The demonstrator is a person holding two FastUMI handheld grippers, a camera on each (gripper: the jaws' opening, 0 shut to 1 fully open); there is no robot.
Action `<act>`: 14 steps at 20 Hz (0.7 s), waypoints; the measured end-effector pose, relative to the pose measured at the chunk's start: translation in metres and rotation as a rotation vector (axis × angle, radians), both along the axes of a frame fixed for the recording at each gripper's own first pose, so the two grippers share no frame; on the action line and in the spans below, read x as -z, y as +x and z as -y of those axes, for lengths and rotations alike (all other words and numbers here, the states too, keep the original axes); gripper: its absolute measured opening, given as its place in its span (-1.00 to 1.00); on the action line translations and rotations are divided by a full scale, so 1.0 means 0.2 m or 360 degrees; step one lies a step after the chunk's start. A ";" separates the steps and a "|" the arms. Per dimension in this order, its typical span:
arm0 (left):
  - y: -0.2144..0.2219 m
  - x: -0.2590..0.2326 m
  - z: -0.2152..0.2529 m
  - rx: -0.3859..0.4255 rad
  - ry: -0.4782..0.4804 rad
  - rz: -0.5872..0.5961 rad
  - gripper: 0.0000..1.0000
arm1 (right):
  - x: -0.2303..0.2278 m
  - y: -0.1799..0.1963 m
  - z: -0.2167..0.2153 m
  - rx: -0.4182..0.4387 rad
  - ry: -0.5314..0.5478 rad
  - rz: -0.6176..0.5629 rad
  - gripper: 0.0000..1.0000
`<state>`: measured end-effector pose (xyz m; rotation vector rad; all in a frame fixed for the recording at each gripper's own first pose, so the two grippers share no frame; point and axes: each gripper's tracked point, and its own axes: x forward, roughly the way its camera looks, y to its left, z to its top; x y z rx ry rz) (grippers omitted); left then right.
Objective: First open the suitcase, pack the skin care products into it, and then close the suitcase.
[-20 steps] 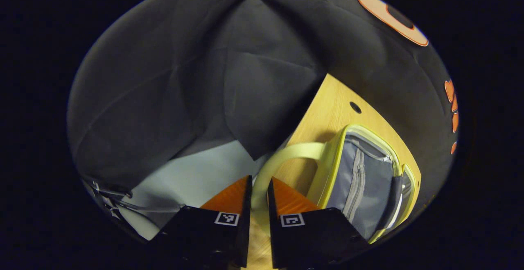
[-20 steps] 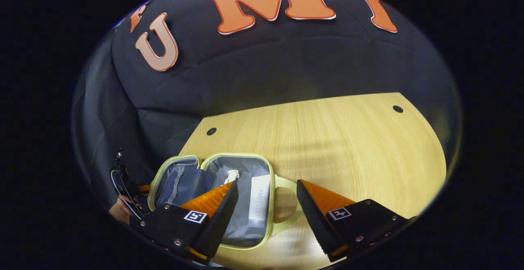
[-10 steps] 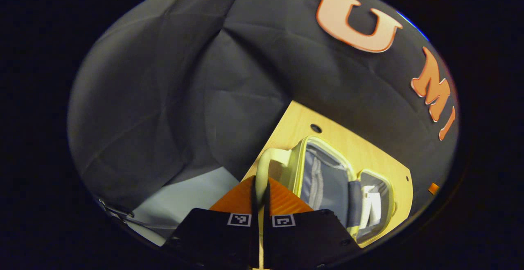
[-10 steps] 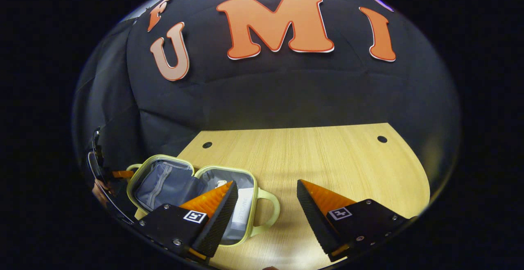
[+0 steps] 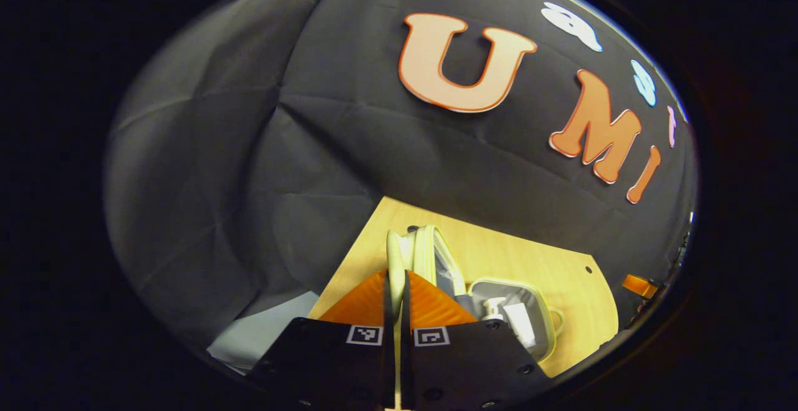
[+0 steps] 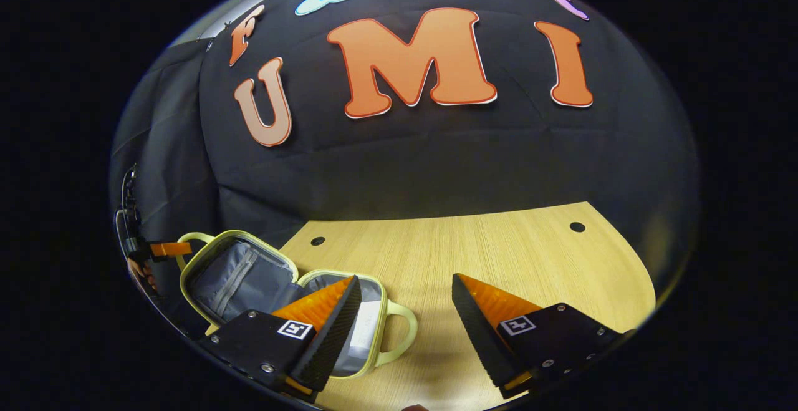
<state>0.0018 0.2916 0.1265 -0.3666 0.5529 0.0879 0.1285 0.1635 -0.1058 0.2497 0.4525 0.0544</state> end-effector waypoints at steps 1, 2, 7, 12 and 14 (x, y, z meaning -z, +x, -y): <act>0.01 -0.06 0.06 0.0022 -0.0002 0.0023 -0.92 | -0.01 -0.01 0.02 -0.0003 0.0001 0.0016 0.88; 0.02 -0.11 0.12 0.0036 -0.0002 0.0053 -0.92 | -0.01 -0.01 0.03 -0.0018 0.0010 0.0030 0.87; 0.04 -0.33 0.53 0.0155 0.0019 0.0150 -0.92 | -0.02 -0.03 0.13 -0.0079 0.0037 0.0072 0.87; 0.08 -0.40 1.00 0.0305 -0.0014 0.0191 -0.92 | 0.01 -0.06 0.25 -0.0108 0.0077 0.0071 0.88; 0.09 -0.40 1.16 0.0354 -0.0033 0.0186 -0.92 | 0.02 -0.08 0.29 -0.0120 0.0081 0.0078 0.88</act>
